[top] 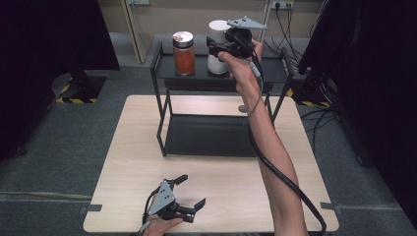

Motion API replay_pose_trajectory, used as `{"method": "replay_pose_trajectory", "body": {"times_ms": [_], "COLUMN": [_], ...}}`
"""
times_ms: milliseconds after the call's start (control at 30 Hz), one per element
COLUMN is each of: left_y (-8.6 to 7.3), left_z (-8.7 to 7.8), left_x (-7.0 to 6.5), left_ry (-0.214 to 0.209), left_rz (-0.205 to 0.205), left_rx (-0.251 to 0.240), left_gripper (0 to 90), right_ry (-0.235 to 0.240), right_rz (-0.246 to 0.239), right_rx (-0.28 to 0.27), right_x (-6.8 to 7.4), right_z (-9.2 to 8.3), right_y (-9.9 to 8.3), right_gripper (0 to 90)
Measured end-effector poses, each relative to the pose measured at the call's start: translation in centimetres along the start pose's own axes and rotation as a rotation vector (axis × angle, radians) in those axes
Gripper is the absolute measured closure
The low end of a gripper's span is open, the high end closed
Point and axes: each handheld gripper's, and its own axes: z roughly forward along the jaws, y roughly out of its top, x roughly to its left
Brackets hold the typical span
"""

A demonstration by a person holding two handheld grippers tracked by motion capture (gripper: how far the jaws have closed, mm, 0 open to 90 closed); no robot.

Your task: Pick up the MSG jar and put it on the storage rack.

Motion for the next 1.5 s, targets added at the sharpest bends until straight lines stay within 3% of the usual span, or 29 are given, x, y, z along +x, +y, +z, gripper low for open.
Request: {"method": "replay_pose_trajectory", "body": {"times_ms": [167,267,333,500,833,1200,1500], "left_y": [0.0,0.0,0.0,0.0,0.0,0.0,0.0], "left_z": [0.1,0.0,0.0,0.0,0.0,0.0,0.0], "left_x": [0.0,0.0,0.0,0.0,0.0,0.0,0.0], "left_ry": [-0.001,-0.001,-0.001,-0.001,-0.001,0.000,0.003], "left_rz": [-0.002,-0.001,-0.001,-0.001,-0.002,0.000,0.001], "left_rx": [0.005,0.004,0.002,0.004,0.004,0.003,0.004], "left_gripper": [0.3,0.3,0.2,0.3,0.3,0.2,0.2], "right_ry": [0.002,-0.005,0.013,0.050,0.025,0.031,0.067], "right_rz": [-0.007,-0.001,0.028,0.045,0.050,0.052,0.043], "right_rx": [0.002,-0.004,0.011,0.020,0.002,-0.021,-0.049], "right_x": [0.0,0.0,-0.5,-1.1,-0.3,-0.5,-0.6], "right_z": [-0.2,-0.4,-0.6,-1.2,-2.6,-4.1,-5.3], "right_y": [0.0,0.0,0.2,0.2,0.0,-1.0,-2.1], "right_gripper": [34.2,28.4,22.9,15.6,5.1,2.2,0.9]}}
